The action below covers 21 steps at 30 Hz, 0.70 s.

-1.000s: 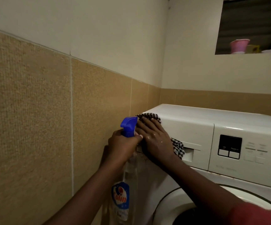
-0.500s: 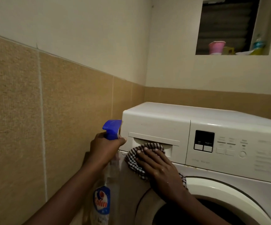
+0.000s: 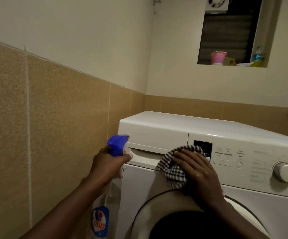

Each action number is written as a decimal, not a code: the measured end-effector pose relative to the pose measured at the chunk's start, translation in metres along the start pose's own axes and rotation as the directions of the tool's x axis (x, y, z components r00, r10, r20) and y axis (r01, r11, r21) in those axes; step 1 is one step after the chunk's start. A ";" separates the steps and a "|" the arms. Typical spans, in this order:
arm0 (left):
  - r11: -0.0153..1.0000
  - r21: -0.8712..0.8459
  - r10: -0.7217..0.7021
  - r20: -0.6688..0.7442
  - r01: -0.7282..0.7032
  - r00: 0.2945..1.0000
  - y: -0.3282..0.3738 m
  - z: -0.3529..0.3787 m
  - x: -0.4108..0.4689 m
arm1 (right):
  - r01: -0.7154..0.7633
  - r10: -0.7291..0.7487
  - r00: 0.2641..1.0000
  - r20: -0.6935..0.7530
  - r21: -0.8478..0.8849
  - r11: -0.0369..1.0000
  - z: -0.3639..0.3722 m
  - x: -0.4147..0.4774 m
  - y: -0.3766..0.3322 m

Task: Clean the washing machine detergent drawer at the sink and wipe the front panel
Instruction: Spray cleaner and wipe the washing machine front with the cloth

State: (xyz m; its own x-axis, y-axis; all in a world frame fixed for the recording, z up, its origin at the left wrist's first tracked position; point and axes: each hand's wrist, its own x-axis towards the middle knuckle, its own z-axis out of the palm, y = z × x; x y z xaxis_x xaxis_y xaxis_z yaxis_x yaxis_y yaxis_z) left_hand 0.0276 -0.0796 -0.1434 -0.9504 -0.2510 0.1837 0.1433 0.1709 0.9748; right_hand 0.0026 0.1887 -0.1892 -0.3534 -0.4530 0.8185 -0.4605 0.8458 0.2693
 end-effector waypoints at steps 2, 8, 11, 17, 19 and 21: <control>1.000 0.005 -0.006 0.022 0.006 1.000 -0.004 0.005 -0.003 | 0.030 -0.030 0.999 -0.046 -0.010 1.000 -0.003 0.026 0.006; 0.999 0.040 -0.005 0.100 0.001 0.995 -0.016 0.019 -0.013 | -0.358 0.460 0.873 -0.161 0.430 0.829 -0.021 0.083 0.019; 0.997 0.078 0.015 0.125 -0.024 0.992 -0.019 0.026 -0.017 | -0.348 0.491 0.847 -0.203 0.487 0.801 -0.030 0.074 0.025; 0.987 0.162 -0.009 0.182 -0.021 0.983 -0.027 0.046 -0.025 | -0.352 0.485 0.840 -0.241 0.439 0.827 -0.023 0.064 0.030; 0.982 0.175 0.032 0.213 -0.070 0.977 -0.027 0.056 -0.028 | -0.335 0.437 0.862 -0.256 0.360 0.871 -0.019 0.063 0.028; 0.979 0.179 0.047 0.246 -0.093 0.968 -0.025 0.067 -0.033 | -0.338 0.421 0.872 -0.250 0.314 0.887 -0.014 0.060 0.024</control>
State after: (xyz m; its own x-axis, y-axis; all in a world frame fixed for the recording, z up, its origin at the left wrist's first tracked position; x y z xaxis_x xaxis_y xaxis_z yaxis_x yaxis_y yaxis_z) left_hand 0.0367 -0.0123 -0.1824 -0.9812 -0.0009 0.1928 0.1794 0.3611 0.9151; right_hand -0.0178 0.1854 -0.1262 -0.2983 0.0315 0.9540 -0.5443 0.8154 -0.1972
